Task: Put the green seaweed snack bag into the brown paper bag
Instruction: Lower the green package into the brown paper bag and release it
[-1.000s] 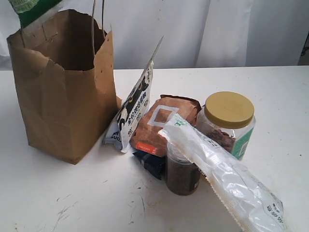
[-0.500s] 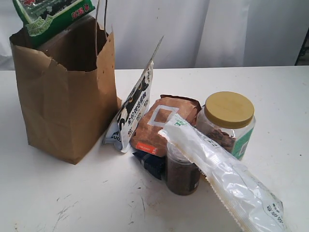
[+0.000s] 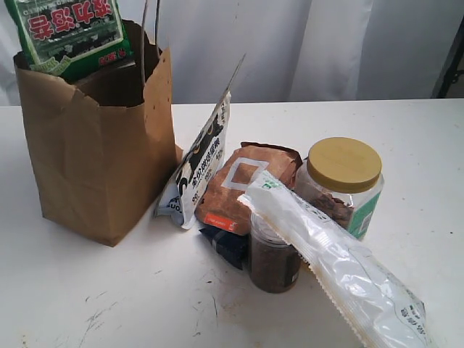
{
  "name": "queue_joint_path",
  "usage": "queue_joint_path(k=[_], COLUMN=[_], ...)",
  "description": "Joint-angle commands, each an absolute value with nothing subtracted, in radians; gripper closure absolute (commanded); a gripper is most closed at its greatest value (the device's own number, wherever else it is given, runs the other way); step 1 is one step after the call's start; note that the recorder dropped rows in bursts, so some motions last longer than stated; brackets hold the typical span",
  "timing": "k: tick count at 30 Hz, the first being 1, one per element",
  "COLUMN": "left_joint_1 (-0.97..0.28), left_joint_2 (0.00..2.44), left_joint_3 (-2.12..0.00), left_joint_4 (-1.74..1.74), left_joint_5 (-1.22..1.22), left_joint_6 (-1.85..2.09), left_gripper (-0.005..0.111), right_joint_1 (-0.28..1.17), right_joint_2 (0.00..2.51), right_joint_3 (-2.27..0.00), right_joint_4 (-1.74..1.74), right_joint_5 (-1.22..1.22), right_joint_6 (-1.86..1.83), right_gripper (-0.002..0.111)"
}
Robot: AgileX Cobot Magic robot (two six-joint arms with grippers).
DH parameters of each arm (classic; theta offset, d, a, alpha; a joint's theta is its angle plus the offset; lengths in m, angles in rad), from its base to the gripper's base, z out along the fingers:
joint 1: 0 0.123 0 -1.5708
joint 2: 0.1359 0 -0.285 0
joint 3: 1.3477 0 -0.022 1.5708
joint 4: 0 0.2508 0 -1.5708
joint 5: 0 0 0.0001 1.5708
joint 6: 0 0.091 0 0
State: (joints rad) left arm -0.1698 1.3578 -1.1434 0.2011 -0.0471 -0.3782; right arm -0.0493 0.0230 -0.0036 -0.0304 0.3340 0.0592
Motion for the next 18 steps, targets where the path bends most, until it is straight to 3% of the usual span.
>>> queue_joint_path(k=[1,6,11,18], left_joint_1=[-0.167,-0.167,-0.167,-0.167], left_joint_2=[1.355,1.355,1.355,1.352], left_joint_3=[-1.146,-1.146,-1.146,-1.146], left_joint_4=[0.204,0.204,0.204,0.204], left_joint_5=[0.0,0.026,0.035,0.032], left_joint_6=[-0.378,-0.362,-0.362,-0.362], left_gripper=[0.106,0.1,0.082,0.082], right_joint_1=[-0.055,-0.055,-0.055,-0.055], right_joint_2=[0.016,0.016,0.016,0.016], right_joint_3=[0.0,0.0,0.0,0.0], right_joint_4=[-0.025,-0.025,-0.025,-0.025], right_joint_5=[0.319,0.319,0.319,0.319], right_joint_6=[0.06,0.06,0.06,0.06], right_gripper=[0.108,0.108,0.108,0.108])
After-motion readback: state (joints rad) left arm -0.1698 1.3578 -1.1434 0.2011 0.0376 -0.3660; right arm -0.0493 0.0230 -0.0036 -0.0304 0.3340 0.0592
